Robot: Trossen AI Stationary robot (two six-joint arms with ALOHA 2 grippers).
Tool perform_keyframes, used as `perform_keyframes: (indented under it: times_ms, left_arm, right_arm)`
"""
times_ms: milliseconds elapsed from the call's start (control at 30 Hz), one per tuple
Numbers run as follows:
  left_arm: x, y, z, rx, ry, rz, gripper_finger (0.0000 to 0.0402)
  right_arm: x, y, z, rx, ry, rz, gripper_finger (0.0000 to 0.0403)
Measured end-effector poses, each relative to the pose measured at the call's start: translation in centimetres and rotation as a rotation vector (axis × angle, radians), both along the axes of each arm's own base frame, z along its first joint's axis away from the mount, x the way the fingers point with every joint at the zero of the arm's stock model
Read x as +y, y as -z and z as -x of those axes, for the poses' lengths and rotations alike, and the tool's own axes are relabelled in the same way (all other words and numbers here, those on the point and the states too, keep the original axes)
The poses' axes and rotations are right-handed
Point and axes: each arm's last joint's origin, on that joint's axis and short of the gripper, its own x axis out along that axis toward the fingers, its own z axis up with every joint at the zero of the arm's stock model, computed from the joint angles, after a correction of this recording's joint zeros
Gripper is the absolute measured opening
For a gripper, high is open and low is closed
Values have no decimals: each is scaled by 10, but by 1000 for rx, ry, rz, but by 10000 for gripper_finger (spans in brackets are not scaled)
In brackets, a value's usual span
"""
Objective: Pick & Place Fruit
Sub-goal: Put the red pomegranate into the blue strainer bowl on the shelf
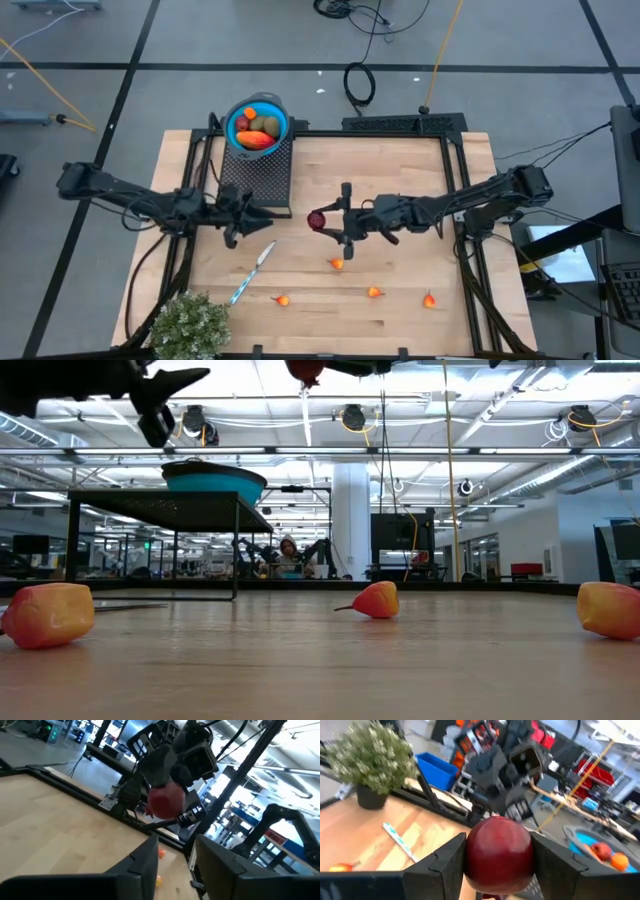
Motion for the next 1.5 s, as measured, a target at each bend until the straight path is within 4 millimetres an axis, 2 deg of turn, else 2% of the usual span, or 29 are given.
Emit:
perform_keyframes:
  times_ms: [200, 500, 767, 1033, 1167, 1500]
  left_arm:
    - [4, 2, -16, -3, -15, 41, 179]
    - [8, -11, -50, -57, 3, 20, 228]
    - [11, -29, -90, -70, 72, -33, 245]
    - [10, -27, -122, -27, 140, -44, 248]
    - [8, -23, -129, -10, 170, -47, 247]
    - [7, -24, -128, 0, 171, -45, 234]
  right_arm:
    - [1, -7, -1, -76, -17, -12, 191]
    - [2, -8, -1, -88, -45, -15, 191]
    - [2, -8, -1, -91, -46, -16, 194]
    - [7, -7, 0, -83, -59, -20, 192]
    - [7, -7, 0, -82, -58, -23, 194]
    - [7, -8, 0, -87, -57, -52, 195]
